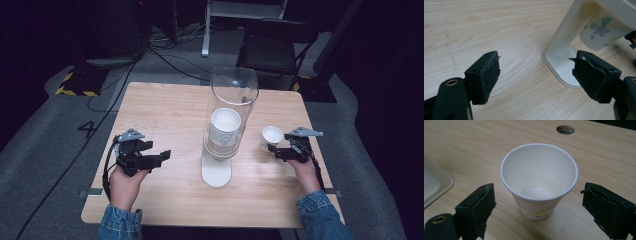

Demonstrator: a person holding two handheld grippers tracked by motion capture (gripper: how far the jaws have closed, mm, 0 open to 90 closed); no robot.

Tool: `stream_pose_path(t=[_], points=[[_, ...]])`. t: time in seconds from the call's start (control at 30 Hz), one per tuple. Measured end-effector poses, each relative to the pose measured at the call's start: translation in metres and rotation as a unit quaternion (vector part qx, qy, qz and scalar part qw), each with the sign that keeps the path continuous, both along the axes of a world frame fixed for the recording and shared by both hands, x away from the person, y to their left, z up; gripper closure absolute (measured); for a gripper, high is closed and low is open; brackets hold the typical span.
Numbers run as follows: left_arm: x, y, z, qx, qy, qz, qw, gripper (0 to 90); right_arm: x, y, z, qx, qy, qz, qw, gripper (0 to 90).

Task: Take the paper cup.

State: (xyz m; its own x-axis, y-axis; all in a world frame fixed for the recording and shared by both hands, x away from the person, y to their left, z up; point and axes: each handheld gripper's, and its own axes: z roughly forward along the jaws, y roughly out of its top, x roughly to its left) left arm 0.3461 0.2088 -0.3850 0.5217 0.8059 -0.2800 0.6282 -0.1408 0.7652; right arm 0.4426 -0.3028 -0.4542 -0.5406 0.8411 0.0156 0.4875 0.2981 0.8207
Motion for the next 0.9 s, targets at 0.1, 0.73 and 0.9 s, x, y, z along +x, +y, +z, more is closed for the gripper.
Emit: stream_pose_path(t=[0.1, 0.73, 0.9], points=[[-0.001, 0.0, 0.0, 0.001, 0.0, -0.001, 1.0, 21.4, -0.008, -0.007, 0.01, 0.017, -0.009, 0.0, 0.9998, 11.3], [-0.014, -0.004, 0.008, 0.022, -0.011, -0.019, 0.9995, 20.2, -0.058, -0.032, 0.071, 0.053, -0.028, 0.05, 0.997, 14.2], [-0.015, -0.007, 0.01, 0.019, -0.016, -0.02, 0.9995, 19.4, -0.069, -0.021, 0.084, 0.035, -0.024, 0.077, 0.9961, 14.6]])
